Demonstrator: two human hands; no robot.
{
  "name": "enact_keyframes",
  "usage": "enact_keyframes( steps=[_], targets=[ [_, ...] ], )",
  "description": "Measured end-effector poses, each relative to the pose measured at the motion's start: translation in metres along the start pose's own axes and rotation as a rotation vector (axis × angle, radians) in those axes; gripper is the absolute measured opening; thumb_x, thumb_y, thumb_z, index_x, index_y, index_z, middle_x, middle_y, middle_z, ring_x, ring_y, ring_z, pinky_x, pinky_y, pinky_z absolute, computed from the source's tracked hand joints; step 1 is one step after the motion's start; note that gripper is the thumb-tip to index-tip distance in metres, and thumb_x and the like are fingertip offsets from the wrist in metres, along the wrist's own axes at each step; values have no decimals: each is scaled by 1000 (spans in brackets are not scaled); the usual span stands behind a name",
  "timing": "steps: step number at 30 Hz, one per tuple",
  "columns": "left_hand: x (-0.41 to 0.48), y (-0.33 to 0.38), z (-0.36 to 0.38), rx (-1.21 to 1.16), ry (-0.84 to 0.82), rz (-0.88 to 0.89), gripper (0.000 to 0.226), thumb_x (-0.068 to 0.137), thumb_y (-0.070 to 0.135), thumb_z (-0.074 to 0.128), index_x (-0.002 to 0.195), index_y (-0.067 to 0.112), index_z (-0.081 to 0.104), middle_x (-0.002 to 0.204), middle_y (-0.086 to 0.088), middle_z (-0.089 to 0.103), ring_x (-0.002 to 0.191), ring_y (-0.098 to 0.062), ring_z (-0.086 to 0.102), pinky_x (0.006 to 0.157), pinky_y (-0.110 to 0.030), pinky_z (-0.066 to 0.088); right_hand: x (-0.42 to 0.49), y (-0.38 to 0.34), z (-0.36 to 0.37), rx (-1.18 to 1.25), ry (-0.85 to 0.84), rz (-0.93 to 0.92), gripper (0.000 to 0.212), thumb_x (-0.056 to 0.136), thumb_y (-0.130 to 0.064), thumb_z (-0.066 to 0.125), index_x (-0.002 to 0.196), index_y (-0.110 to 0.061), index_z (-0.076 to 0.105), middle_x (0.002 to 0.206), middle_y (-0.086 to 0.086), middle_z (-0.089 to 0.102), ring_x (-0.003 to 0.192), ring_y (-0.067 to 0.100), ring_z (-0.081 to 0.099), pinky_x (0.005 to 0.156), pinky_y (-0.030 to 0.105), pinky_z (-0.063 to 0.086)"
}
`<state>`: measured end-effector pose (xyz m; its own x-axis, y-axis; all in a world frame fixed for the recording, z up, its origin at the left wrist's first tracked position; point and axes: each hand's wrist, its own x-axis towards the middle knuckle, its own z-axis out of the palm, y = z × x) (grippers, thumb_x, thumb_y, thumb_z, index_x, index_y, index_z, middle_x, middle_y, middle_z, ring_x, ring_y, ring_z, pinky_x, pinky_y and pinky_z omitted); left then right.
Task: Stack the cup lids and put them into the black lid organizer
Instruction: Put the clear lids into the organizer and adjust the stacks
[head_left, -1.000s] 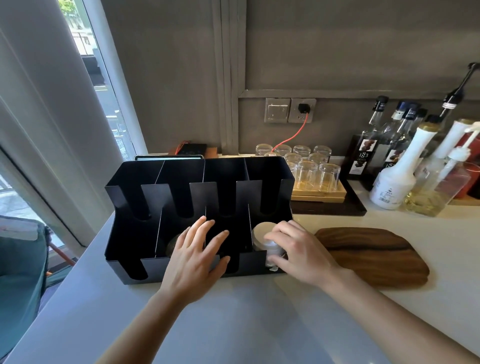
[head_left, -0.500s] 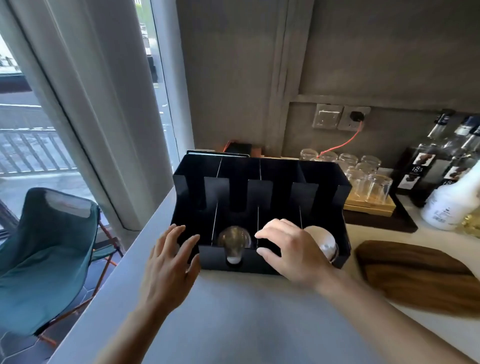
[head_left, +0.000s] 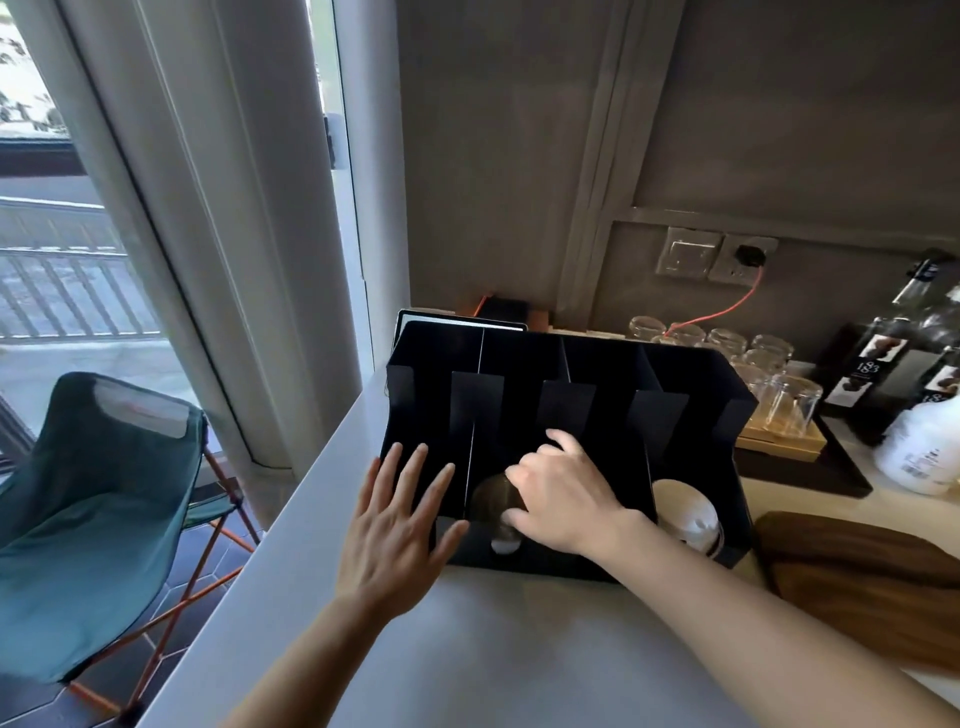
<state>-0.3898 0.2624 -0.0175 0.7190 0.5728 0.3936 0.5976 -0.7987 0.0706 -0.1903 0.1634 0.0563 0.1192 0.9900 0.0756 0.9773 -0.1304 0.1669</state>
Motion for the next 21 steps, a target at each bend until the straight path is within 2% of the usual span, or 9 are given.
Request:
enact_keyframes(
  steps=[4,9,12,21],
  targets=[
    [1,0,5,2,42,-2,66,103,62,33,149,21,58,158,-15,52,151,-40,41,127,-55,24,0,-8,2,-19,-72,39,49,84,-60,58,93,-13,72,84,4,69,97,26,62,124,46,9],
    [1,0,7,2,69,1,66,103,61,34,148,20,59,157,-15,53,148,-41,45,126,-57,28,-4,-13,4,-87,-76,20,57,88,-64,49,92,-14,76,82,4,71,95,24,63,124,49,1],
    [0,0,8,17,78,3,67,104,61,32,148,20,59,156,-16,54,147,-41,47,125,-57,29,-9,-10,7,-102,-77,-1,60,92,-61,41,94,-13,77,82,4,71,99,24,62,124,48,-6],
    [-1,0,8,51,104,10,66,104,60,34,148,18,59,155,-16,55,145,-41,48,125,-57,28,-10,-7,8,-66,-47,-19,54,92,-59,45,107,-15,73,95,5,68,103,27,60,125,50,3]
  ],
)
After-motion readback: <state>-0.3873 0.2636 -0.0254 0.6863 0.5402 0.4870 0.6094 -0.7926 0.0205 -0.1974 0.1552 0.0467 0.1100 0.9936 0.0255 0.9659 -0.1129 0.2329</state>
